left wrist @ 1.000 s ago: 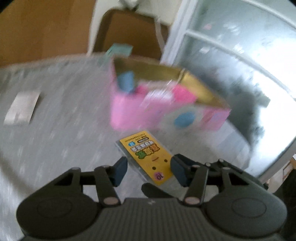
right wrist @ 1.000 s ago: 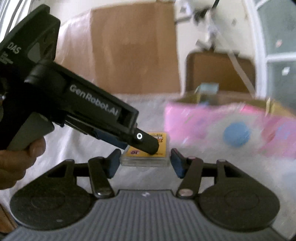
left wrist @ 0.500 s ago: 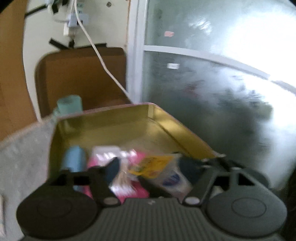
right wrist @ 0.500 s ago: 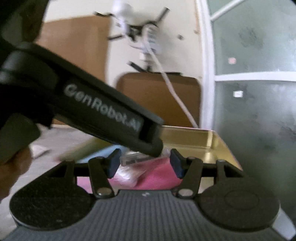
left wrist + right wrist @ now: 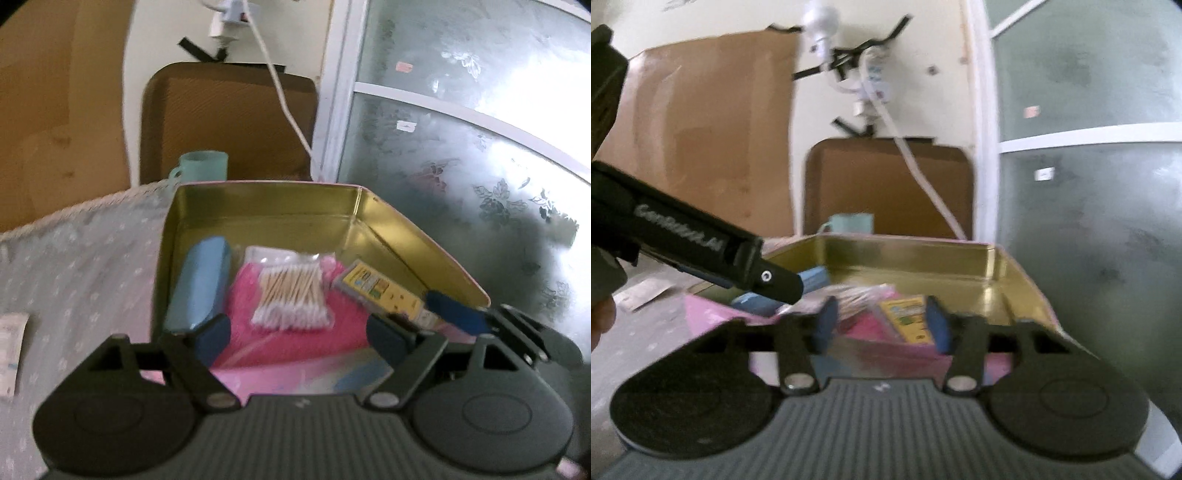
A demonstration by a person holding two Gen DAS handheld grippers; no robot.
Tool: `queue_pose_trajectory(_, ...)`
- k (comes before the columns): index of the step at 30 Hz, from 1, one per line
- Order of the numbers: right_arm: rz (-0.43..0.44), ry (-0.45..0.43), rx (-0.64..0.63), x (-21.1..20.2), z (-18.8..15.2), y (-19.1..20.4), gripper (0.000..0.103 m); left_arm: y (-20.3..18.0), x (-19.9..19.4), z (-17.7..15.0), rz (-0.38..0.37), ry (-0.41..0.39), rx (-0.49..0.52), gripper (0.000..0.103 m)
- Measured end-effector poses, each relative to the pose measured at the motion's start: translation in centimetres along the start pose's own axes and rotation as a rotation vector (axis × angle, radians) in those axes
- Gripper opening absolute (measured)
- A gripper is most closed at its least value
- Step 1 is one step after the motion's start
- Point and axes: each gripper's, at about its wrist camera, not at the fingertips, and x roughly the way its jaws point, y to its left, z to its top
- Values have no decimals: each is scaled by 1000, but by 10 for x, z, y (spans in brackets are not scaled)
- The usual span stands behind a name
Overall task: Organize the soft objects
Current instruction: 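Carry the yellow pack into the pink tin and open the right gripper, then move the right gripper to the white card of coloured brushes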
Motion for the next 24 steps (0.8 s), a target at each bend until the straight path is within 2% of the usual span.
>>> queue_pose_trajectory(1, 21, 22, 5, 3, 3, 0, 19, 1, -4, -2, 2, -1, 0, 83)
queue_pose_trajectory(2, 48, 51, 25, 9, 9, -4, 15, 2, -9, -5, 7, -6, 2, 83)
queue_pose_trajectory(5, 93, 134, 86, 30, 23, -15, 14, 7, -26, -14, 33, -32, 13, 84)
queue_pose_trajectory(7, 123, 239, 123, 52, 29, -23, 15, 13, -36, -21, 46, -42, 13, 84)
queue_pose_trajectory(9, 142, 383, 153, 81, 33, -33, 16, 19, -47, -27, 62, -54, 13, 85)
queue_pose_trajectory(11, 97, 433, 138, 96, 34, -37, 15, 29, -59, -35, 95, -71, 16, 86)
queue_pose_trajectory(14, -65, 385, 72, 104, 42, -40, 20, 50, -75, -48, 162, -93, 7, 88)
queue_pose_trajectory(15, -62, 356, 91, 99, 45, -40, 22, 60, -80, -54, 181, -94, -9, 88)
queue_pose_trajectory(17, 10, 286, 155, 82, 51, -34, 24, 86, -88, -67, 218, -82, -59, 89)
queue_pose_trajectory(20, 127, 190, 111, 57, 55, 4, 31, 125, -94, -87, 307, -53, -134, 89)
queue_pose_trajectory(23, 273, 159, 65, 43, 54, 56, 35, 170, -103, -104, 413, -32, -238, 88)
queue_pose_trajectory(24, 340, 164, 48, 40, 52, 78, 41, 184, -108, -109, 440, -40, -273, 88)
